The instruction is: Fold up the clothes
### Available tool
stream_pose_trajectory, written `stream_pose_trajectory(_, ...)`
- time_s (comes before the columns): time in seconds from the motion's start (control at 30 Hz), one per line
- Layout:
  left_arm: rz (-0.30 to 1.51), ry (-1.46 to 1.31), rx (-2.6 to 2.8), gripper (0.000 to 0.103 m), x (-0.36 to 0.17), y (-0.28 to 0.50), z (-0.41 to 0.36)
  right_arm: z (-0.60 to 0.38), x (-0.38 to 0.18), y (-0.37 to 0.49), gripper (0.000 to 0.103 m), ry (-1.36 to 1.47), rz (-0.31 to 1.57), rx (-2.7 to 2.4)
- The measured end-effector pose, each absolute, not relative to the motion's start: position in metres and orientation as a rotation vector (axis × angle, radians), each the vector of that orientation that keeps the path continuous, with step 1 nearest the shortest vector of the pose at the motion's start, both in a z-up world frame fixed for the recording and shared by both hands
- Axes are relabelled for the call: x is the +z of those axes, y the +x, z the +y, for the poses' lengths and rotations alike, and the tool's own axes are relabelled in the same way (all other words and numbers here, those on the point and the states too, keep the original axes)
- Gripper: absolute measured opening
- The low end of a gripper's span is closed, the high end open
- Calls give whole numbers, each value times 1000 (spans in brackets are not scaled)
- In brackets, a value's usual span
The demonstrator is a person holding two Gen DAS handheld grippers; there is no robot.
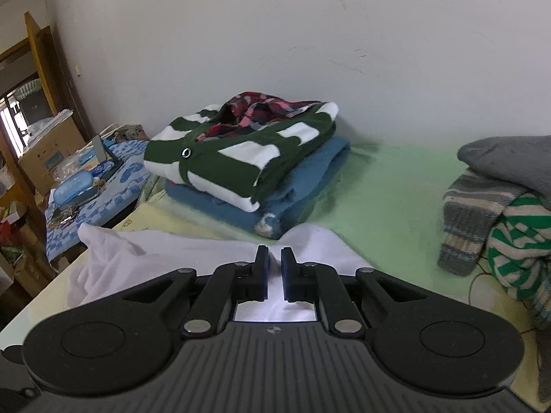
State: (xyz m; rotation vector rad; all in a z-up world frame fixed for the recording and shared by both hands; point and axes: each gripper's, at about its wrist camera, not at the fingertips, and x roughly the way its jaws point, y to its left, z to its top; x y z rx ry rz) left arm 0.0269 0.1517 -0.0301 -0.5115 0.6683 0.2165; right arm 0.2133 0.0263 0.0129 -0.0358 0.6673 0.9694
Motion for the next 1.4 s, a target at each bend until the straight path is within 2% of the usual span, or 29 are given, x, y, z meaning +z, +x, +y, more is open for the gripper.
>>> stream_pose_trajectory(0.2,584,-464,314,1,-14,1,147,35,8,214,8,-54,670,970)
stream_pose_trajectory(0.37,722,-341,349,2,-32,18,131,53,-4,212,8,-127,698,928)
stream_pose_trajectory(0.47,698,-259,359,2,-27,12,121,40,-5,214,9,-141,707,864)
stream_pose_trajectory(0.5,687,-242,362,3,-25,9,119,28,-4,216,13,-143,706,849)
stream_pose_trajectory(0.57,691,-223,367,4,-26,8,118,3,-3,220,31,-161,718,837)
stream_pose_trajectory(0.7,718,-219,374,4,-34,11,116,-44,-9,223,30,-173,769,881)
stream_pose_trajectory(0.8,720,-179,376,4,-37,12,111,-67,-20,227,19,-190,771,820)
stream_pose_trajectory(0.83,724,-163,377,5,-36,12,109,-71,-24,229,9,-187,767,781)
stream_pose_trajectory(0.87,729,-148,377,9,-34,11,109,-78,-24,230,7,-129,762,774)
stream_pose_trajectory(0.9,721,-136,384,19,-30,9,109,-87,-23,231,8,-60,756,772)
stream_pose_trajectory(0.93,702,-125,397,20,-24,6,111,-93,-20,228,14,-10,734,783)
stream_pose_trajectory(1.07,611,-75,423,21,6,-5,112,-93,-15,206,30,-119,672,875)
stream_pose_trajectory(1.2,603,-86,294,23,19,7,95,-72,-26,203,32,-330,644,889)
stream_pose_trajectory(1.27,628,-63,216,23,14,14,76,-63,-29,209,29,-406,636,898)
stream_pose_trajectory(1.3,641,-47,178,27,11,17,65,-59,-31,211,25,-444,631,902)
stream_pose_trajectory(1.37,667,-12,119,29,3,22,44,-54,-28,215,5,-489,626,902)
stream_pose_trajectory(1.4,680,2,93,29,-2,23,35,-51,-24,217,5,-492,624,909)
